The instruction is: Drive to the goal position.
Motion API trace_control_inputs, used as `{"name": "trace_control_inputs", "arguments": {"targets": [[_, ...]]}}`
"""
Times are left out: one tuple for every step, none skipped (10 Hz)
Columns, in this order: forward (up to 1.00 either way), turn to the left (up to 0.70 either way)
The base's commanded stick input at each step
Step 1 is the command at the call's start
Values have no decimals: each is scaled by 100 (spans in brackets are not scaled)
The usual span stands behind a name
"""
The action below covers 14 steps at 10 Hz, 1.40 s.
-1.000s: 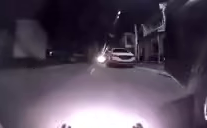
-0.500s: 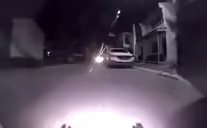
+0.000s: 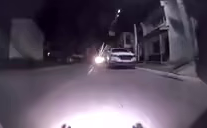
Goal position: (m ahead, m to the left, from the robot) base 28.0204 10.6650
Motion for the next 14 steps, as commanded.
{"name": "trace_control_inputs", "arguments": {"targets": [[60, 0], [60, 0], [60, 0], [60, 0], [60, -2], [60, -13], [60, -15], [60, -15], [60, -14], [60, 0], [60, 0], [60, 0], [60, 0], [60, 0]]}}
